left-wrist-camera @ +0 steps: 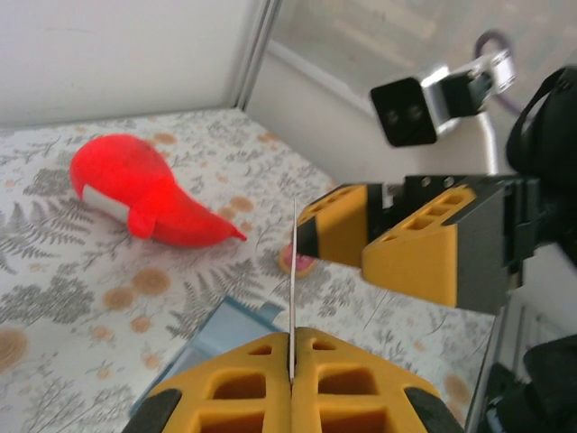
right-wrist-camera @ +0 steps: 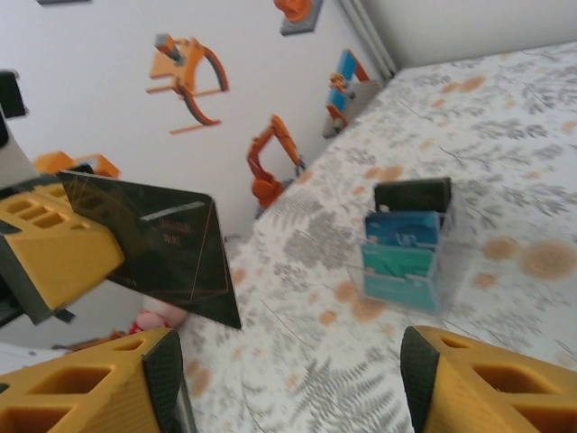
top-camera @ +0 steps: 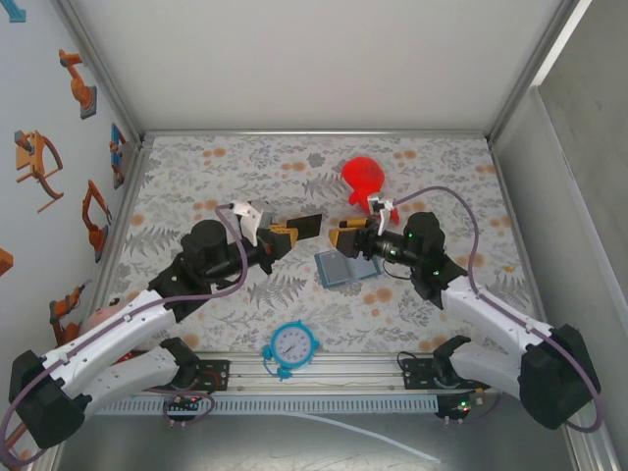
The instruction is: Take the credit cards out of the card holder
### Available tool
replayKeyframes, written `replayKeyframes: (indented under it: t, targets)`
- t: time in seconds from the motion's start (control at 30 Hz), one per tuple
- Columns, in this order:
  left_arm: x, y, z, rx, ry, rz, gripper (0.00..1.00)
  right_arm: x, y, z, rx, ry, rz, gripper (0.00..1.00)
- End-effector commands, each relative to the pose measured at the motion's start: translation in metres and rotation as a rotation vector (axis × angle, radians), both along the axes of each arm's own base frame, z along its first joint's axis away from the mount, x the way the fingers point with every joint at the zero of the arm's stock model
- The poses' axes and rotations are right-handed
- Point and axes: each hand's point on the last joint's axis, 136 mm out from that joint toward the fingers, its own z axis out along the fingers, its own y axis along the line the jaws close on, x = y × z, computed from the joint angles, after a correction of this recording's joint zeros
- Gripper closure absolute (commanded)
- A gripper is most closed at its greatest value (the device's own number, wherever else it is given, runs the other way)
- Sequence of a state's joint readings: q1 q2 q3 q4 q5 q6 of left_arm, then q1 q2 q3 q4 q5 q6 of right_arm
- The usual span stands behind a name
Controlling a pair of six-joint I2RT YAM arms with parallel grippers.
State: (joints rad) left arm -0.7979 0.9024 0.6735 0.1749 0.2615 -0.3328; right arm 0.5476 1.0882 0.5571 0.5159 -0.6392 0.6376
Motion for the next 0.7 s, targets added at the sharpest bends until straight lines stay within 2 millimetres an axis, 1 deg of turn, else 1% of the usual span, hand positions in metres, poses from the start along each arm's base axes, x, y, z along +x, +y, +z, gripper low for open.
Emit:
replayKeyframes:
  t: [0.0, 0.1, 0.23, 0.33, 0.47, 0.57, 0.6, 0.63, 0.67]
  targets:
    - [-0.005, -0.006, 0.027, -0.13, -0.008, -0.041, 1.0, -0.012, 0.012, 0.045, 0.149, -0.081, 0.118, 0.36]
    - [-0.005, -0.011, 0.027, -0.151, 0.001, -0.06, 1.0, -0.018, 0.018, 0.052, 0.169, -0.101, 0.181, 0.37]
    - [-0.008, -0.018, 0.027, -0.178, 0.011, -0.104, 1.0, -0.02, 0.019, 0.058, 0.174, -0.125, 0.194, 0.41]
    - [-0.01, -0.022, 0.028, -0.187, 0.014, -0.129, 1.0, -0.022, 0.018, 0.062, 0.179, -0.134, 0.2, 0.54]
    - [-0.008, -0.025, 0.025, -0.184, 0.023, -0.135, 1.0, -0.026, 0.019, 0.065, 0.181, -0.139, 0.221, 0.81]
    - [-0.008, -0.026, 0.025, -0.181, 0.025, -0.139, 1.0, -0.027, 0.019, 0.065, 0.181, -0.144, 0.227, 1.0]
    - [-0.008, -0.026, 0.025, -0.176, 0.025, -0.139, 1.0, -0.028, 0.018, 0.065, 0.181, -0.146, 0.228, 1.0]
    - [-0.008, -0.025, 0.025, -0.165, 0.026, -0.135, 0.98, -0.029, 0.018, 0.065, 0.178, -0.15, 0.23, 1.0]
    - [-0.008, -0.023, 0.025, -0.144, 0.022, -0.128, 0.9, -0.029, 0.018, 0.065, 0.174, -0.152, 0.232, 1.0]
